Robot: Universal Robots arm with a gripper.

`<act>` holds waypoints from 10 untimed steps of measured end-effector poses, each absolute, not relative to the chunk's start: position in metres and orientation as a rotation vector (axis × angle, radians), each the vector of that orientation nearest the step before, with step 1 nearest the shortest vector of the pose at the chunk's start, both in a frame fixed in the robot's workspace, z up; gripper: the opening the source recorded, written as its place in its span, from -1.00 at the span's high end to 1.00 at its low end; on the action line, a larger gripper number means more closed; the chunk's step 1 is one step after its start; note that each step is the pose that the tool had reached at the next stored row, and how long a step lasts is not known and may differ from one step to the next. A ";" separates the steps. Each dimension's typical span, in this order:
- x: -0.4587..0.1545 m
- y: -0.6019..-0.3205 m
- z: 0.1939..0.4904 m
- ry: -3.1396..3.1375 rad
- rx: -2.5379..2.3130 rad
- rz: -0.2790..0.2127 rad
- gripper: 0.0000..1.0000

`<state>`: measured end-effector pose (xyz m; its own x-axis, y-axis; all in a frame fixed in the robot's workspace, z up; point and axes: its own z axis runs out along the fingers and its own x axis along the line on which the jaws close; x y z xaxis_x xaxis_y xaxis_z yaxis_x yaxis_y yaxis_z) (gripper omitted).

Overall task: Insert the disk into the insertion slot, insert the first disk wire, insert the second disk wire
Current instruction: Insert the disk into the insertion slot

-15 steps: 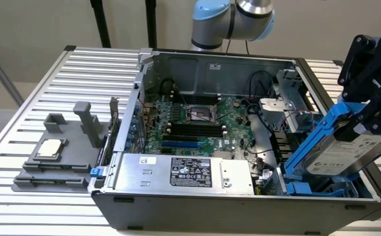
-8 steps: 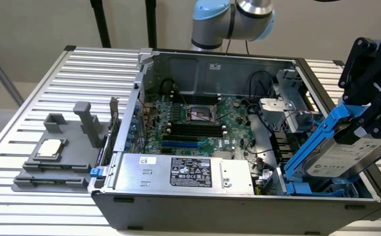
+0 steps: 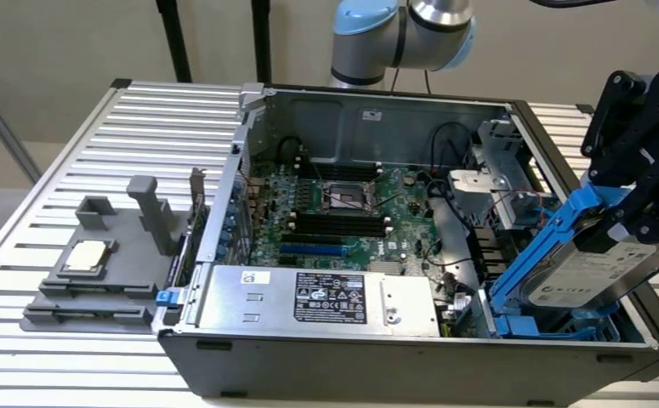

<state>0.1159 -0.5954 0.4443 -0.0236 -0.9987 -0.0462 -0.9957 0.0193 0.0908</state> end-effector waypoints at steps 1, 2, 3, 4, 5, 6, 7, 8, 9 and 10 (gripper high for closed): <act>0.116 -0.595 0.444 -2.219 2.176 -0.153 0.35; 0.116 -0.595 0.443 -2.218 2.179 -0.154 0.35; 0.116 -0.595 0.443 -2.216 2.181 -0.155 0.35; 0.116 -0.595 0.443 -2.215 2.182 -0.155 0.35; 0.116 -0.595 0.443 -2.215 2.183 -0.156 0.35; 0.116 -0.595 0.442 -2.214 2.184 -0.157 0.35; 0.116 -0.595 0.442 -2.214 2.185 -0.157 0.35; 0.116 -0.595 0.442 -2.214 2.185 -0.157 0.35; 0.116 -0.595 0.442 -2.213 2.186 -0.157 0.35; 0.116 -0.595 0.441 -2.213 2.186 -0.157 0.35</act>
<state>0.1160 -0.5954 0.4413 -0.0144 -0.9986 -0.0517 -0.9959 0.0097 0.0902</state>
